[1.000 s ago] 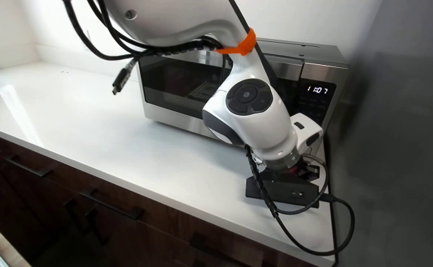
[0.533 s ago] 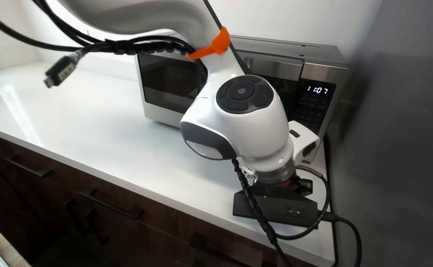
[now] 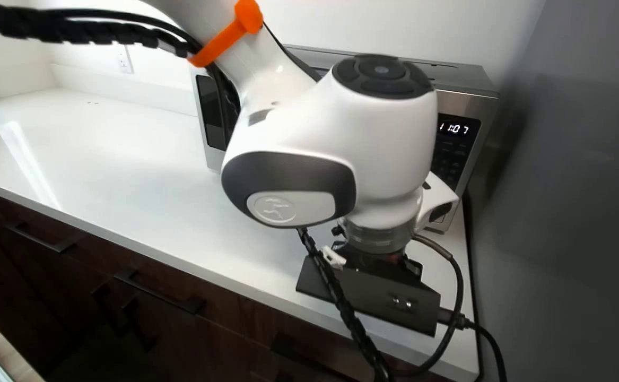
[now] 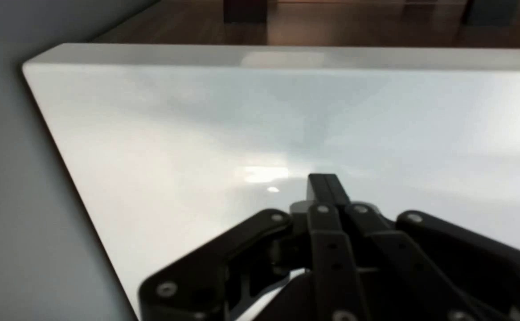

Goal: Open the microwave door by pushing the bottom right button on the microwave

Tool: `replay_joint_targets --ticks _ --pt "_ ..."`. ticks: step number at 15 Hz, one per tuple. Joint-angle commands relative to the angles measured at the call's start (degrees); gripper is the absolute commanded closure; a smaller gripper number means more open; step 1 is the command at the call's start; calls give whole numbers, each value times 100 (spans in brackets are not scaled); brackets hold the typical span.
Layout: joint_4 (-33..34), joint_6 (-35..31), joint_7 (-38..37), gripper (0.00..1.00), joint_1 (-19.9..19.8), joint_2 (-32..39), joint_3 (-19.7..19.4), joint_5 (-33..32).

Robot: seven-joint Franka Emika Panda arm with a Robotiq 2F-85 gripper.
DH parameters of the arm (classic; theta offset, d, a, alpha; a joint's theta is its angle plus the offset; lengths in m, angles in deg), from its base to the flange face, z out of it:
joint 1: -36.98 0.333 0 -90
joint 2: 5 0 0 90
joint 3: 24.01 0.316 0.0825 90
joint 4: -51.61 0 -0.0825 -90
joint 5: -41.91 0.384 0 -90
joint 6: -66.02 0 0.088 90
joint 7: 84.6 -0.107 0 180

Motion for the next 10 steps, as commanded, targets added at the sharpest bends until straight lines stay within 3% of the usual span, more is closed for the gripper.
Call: replay_joint_targets --ticks 1,7,10 --pt "66 1161 -1510 100 -375 -1046 533 -874" --pt "511 2803 -3153 100 -389 -2453 1300 -1719" --pt "620 2819 -3410 100 -206 -2997 1363 -1587"
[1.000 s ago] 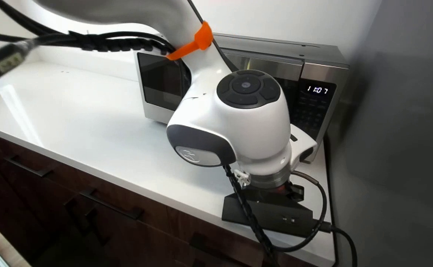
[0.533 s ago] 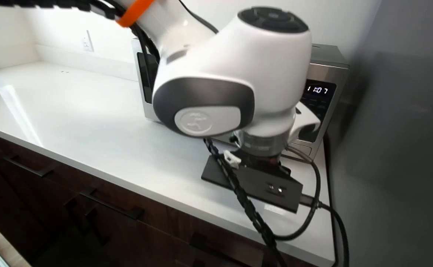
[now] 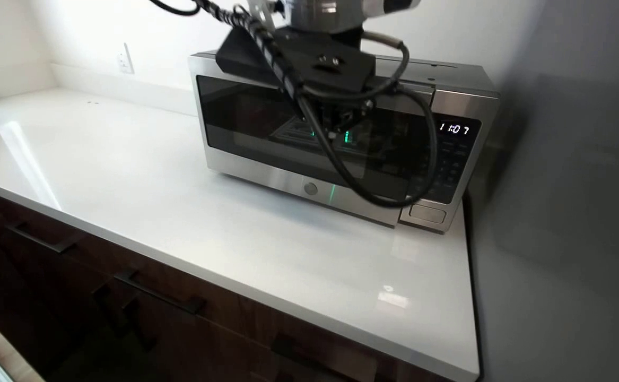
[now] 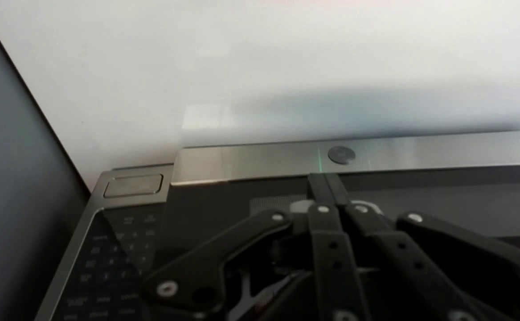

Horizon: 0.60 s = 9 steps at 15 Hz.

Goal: Open the microwave door by pushing the bottom right button on the microwave

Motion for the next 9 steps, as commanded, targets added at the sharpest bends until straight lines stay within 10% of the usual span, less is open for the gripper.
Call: replay_joint_targets --ticks 1,9 --pt "40 26 -148 99 158 -194 -76 -85" --pt "351 205 -186 100 369 -607 -38 -81"
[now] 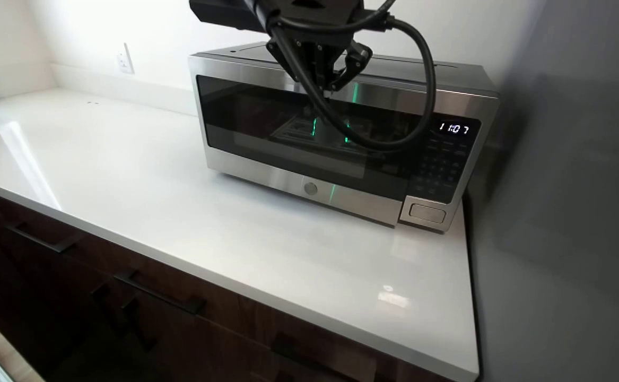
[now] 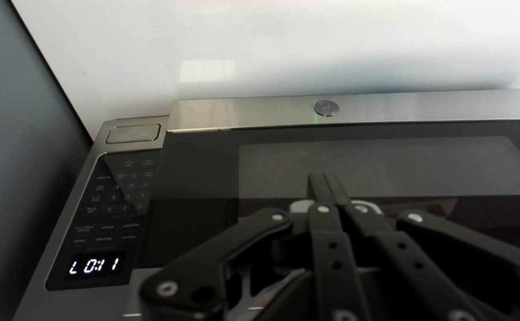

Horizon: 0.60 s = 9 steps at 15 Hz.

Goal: Open the microwave door by pushing the bottom right button on the microwave

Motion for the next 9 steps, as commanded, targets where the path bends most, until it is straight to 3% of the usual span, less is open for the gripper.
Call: replay_joint_targets --ticks 1,9 --pt "420 258 -64 100 234 -104 -34 -107" --pt "1464 31 57 100 488 562 -145 -18"
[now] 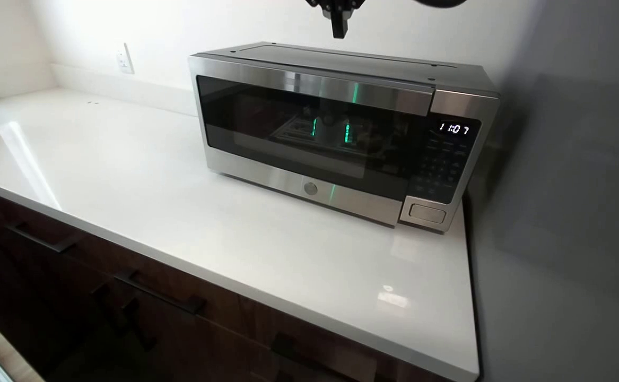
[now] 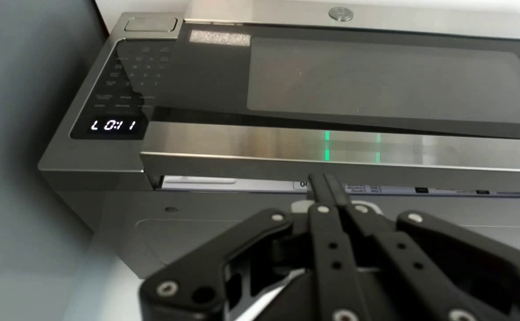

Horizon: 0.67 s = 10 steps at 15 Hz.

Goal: Open the microwave door by pushing the bottom right button on the microwave

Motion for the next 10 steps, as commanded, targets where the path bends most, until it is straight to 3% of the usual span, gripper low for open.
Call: replay_joint_targets --ticks 1,10 --pt "527 -53 100 100 201 527 -174 62" --pt "1191 -459 382 100 223 1586 -172 604"
